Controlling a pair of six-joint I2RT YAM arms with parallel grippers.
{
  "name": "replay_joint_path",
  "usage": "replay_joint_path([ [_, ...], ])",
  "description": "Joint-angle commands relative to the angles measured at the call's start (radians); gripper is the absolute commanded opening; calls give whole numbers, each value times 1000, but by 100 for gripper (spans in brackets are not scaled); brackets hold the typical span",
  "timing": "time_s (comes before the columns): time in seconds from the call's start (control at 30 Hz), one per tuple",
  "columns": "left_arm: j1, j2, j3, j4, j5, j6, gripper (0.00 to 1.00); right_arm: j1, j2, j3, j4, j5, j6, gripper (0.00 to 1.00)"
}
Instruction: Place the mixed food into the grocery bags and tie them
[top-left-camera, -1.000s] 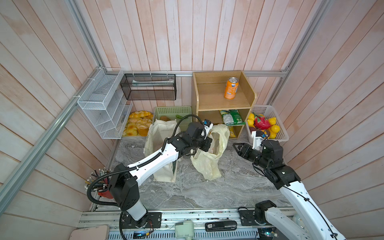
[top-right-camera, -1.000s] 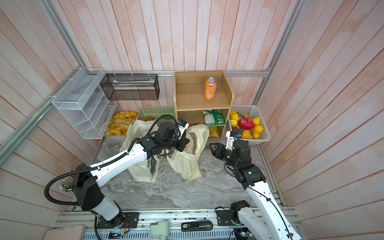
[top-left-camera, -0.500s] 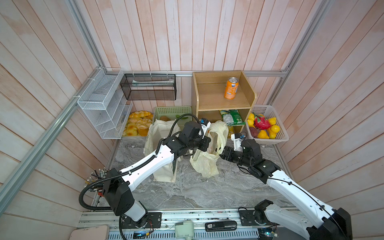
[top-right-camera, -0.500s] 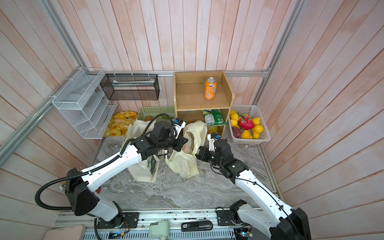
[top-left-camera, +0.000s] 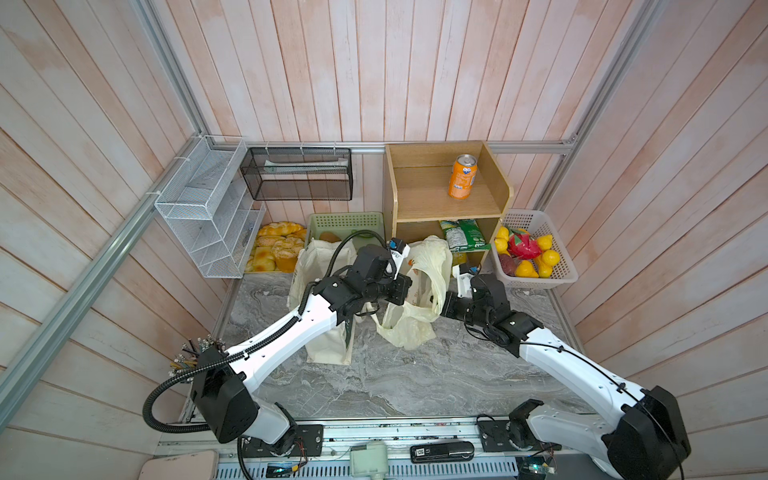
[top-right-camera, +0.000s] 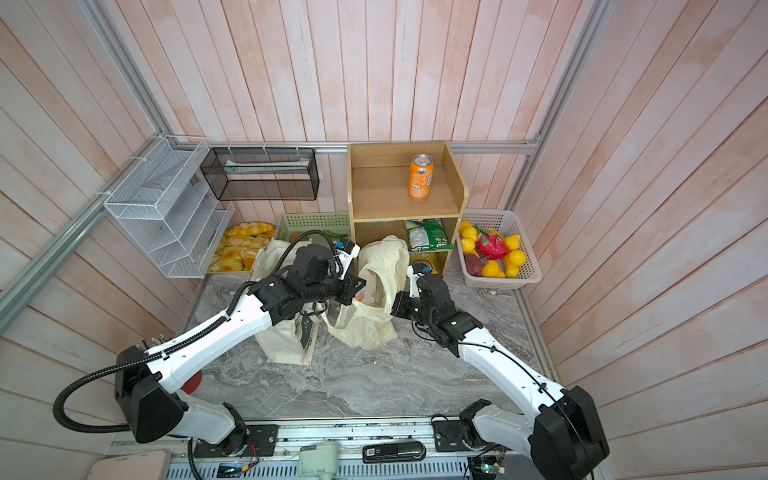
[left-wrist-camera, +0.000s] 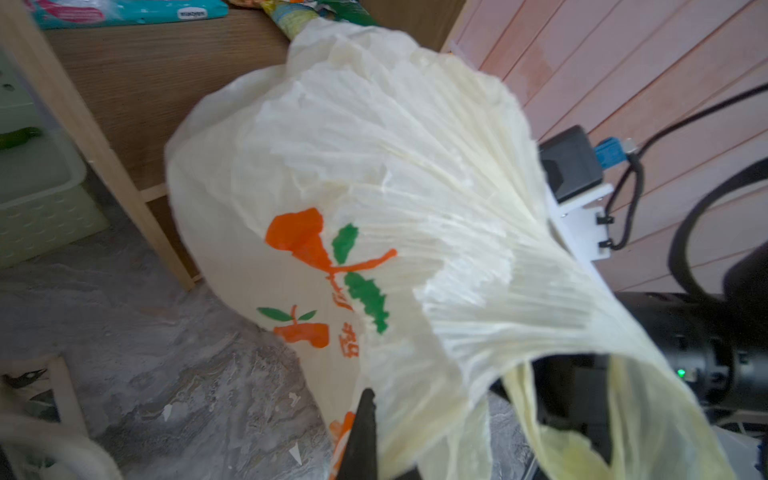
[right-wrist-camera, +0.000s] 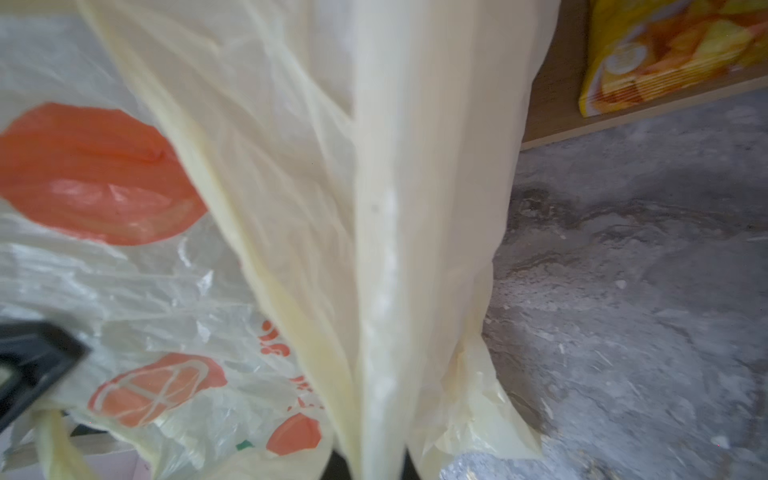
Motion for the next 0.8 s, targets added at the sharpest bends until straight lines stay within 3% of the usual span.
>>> replay_joint_path([
  [0.0,71,-76,-22,-26,-12,-10,0,-145,-74,-86,21,-89,-3,0],
  [0.07,89,-96,-23,-23,-2,-7,0,-217,-88,-135,45,-169,5,0],
  [0.27,89,-84,-12,8,76,-42,0,-198,-69,-149,67,-232,-3,0],
  [0.33,83,-80,-11,19,94,-53,0,-172,-67,-139,71,-233,-3,11],
  [0.47,63,-76,-3,18,85,-55,0,-109,-56,-85,25,-212,-34,50],
  [0.57,46,-74,15,-6,56,-47,0,-59,-50,-38,-24,-171,-61,59],
  [0.77,8,-51,105,-85,-17,-21,0,13,-29,37,-65,-110,-84,63],
])
